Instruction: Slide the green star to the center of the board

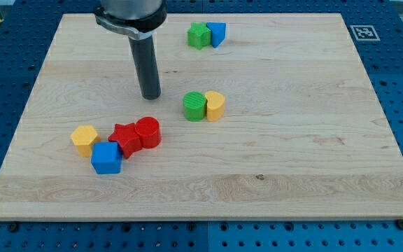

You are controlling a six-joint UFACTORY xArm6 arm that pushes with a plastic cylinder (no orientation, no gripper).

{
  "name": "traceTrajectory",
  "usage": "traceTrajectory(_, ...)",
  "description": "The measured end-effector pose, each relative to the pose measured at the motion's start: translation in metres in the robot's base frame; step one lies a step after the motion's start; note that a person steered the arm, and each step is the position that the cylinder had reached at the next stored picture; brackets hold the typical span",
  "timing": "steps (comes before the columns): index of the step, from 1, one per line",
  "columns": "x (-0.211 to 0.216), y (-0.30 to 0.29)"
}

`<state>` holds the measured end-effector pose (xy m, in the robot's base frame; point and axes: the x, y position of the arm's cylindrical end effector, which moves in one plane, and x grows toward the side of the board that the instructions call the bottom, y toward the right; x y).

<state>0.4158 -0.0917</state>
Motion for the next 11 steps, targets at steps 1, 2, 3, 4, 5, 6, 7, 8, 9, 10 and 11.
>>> traceTrajectory(1, -0.023, -0.019)
traceTrajectory(2, -0.067, -0.037)
traceTrajectory(3, -0.116, -0.033)
traceTrajectory(4, -0.165, -0.015)
traceTrajectory(5, -0.188, 0.001)
traceTrajectory(6, -0.194, 0.020)
traceTrajectory(7, -0.194, 0.023)
traceTrajectory(8, -0.192, 0.053)
traceTrajectory(9, -0.186, 0.062)
traceTrajectory(10, -0.167, 0.063)
traceTrajectory(11, -0.165, 0.064)
